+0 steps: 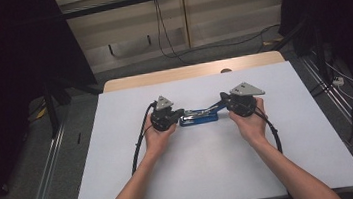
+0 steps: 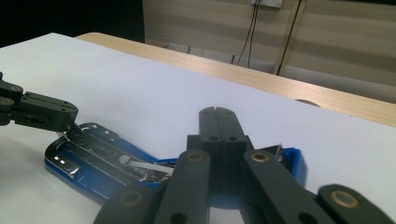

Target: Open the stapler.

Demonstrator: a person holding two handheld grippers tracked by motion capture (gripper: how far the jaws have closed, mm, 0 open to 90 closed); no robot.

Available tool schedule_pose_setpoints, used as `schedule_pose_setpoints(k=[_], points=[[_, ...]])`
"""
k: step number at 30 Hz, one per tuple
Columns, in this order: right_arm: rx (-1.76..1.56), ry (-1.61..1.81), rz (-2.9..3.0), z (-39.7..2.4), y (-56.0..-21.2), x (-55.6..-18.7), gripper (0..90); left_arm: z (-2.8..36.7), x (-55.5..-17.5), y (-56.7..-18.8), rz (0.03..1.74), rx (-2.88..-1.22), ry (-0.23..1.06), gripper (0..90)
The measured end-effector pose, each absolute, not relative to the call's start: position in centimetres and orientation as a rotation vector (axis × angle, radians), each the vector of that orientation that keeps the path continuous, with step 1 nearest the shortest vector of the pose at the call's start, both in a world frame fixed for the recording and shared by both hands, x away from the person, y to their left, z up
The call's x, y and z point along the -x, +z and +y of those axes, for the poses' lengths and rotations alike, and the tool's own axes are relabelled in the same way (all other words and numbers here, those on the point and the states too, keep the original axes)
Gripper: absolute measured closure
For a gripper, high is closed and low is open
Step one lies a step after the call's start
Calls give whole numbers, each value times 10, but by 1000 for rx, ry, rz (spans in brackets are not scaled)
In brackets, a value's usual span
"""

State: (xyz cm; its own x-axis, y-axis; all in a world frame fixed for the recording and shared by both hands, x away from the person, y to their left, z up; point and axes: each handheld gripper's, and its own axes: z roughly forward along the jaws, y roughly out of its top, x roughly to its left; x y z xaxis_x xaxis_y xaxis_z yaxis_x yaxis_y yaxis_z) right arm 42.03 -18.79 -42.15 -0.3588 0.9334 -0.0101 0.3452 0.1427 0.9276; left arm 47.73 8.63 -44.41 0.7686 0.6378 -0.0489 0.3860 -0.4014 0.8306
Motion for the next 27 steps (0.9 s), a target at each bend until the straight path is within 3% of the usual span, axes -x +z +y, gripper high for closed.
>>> schedule_pose_setpoints(k=[27], points=[[-1242,1164,1837,-225,-432,-414,900,81,-476,-446,773,-2044,361,900]])
